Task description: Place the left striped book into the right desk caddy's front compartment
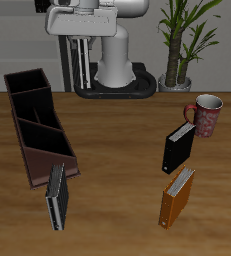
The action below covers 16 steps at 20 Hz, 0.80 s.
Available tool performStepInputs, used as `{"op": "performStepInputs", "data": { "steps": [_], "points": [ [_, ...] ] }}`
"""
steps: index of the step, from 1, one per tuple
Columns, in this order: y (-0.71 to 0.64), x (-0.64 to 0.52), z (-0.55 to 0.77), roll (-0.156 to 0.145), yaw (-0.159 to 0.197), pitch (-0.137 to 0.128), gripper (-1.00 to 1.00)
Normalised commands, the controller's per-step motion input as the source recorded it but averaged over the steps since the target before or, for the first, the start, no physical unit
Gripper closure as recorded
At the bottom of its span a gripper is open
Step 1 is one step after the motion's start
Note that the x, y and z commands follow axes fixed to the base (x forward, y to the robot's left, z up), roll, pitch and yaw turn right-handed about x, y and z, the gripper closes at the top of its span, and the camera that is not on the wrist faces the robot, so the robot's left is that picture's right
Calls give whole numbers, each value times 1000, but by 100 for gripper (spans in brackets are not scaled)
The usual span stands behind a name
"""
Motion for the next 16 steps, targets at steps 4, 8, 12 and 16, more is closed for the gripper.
{"op": "performStepInputs", "data": {
  "steps": [4,8,12,16],
  "points": [
    [-326,-108,-44,-43,7,28,100],
    [-197,-98,-14,-36,-11,79,100],
    [-143,10,69,-36,-39,97,100],
    [-144,16,46,-30,-48,85,100]
  ]
}}
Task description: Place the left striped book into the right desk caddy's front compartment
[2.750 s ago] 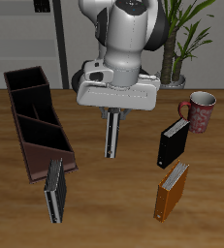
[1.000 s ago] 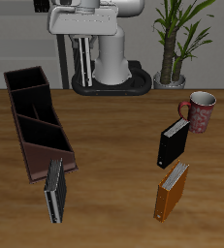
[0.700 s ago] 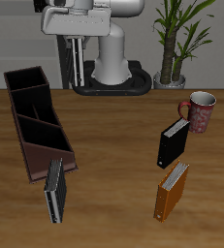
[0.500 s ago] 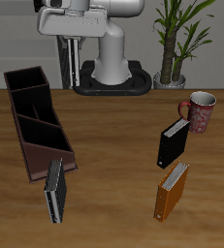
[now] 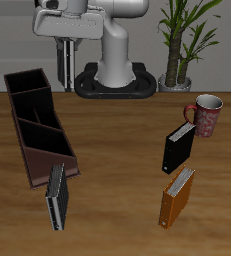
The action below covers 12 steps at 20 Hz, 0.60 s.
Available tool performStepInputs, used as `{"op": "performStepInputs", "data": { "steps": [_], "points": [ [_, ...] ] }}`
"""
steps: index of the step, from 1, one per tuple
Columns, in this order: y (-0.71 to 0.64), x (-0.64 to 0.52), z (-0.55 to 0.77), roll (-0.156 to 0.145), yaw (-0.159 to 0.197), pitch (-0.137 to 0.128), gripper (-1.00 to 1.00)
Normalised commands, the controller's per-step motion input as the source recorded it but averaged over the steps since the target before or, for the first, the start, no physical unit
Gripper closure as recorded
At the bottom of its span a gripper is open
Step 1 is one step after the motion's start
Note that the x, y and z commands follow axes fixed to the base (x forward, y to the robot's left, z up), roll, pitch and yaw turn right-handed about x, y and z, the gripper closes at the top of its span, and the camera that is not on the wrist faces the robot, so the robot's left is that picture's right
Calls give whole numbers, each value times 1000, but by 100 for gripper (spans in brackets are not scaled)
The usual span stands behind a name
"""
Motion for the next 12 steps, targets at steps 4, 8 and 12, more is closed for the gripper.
{"op": "performStepInputs", "data": {
  "steps": [4,8,12],
  "points": [
    [-176,44,45,-34,9,10,100],
    [-110,37,68,-19,18,-13,100],
    [-159,30,113,-31,-36,-2,100]
  ]
}}
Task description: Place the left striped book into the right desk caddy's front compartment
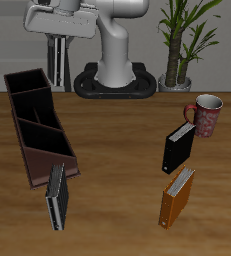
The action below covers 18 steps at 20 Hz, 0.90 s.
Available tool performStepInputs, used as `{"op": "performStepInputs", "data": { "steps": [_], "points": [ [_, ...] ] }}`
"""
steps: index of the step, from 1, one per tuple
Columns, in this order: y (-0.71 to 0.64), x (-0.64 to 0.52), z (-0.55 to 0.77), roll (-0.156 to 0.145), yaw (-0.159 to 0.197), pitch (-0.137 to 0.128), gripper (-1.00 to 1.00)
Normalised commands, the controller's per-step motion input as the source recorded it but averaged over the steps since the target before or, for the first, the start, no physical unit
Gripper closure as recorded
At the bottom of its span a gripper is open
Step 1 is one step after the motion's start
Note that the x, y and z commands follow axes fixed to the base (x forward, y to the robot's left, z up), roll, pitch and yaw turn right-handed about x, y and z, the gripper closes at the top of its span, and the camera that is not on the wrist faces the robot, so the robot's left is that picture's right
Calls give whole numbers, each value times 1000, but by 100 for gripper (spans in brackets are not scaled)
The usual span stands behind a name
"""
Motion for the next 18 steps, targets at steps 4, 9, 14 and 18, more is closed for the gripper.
{"op": "performStepInputs", "data": {
  "steps": [4,9,14,18],
  "points": [
    [-78,27,-37,-23,-20,19,100],
    [69,-45,-82,21,-6,25,100],
    [-43,-3,-20,-6,-16,19,100],
    [-93,139,-215,-17,-22,58,100]
  ]
}}
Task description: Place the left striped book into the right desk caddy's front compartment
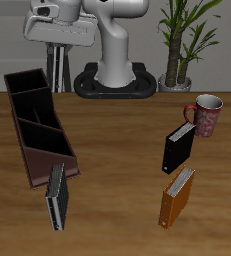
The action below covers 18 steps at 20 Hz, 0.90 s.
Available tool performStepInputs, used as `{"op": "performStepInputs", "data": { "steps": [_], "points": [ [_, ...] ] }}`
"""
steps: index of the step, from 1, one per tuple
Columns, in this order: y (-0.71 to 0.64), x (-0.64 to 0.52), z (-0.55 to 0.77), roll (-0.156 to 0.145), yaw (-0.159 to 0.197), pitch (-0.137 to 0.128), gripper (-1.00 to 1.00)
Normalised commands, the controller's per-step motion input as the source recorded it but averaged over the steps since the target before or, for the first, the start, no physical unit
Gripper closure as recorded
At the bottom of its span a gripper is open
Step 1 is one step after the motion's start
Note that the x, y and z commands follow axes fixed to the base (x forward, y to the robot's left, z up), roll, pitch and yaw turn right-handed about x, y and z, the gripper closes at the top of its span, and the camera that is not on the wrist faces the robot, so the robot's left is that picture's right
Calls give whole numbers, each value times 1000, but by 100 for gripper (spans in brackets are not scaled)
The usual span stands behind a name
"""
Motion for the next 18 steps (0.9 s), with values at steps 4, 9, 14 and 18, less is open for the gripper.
{"op": "performStepInputs", "data": {
  "steps": [4,9,14,18],
  "points": [
    [-47,62,-107,-8,4,11,100],
    [-11,12,-43,-1,-9,12,100],
    [37,0,-38,13,-2,1,100],
    [45,30,-143,14,3,23,100]
  ]
}}
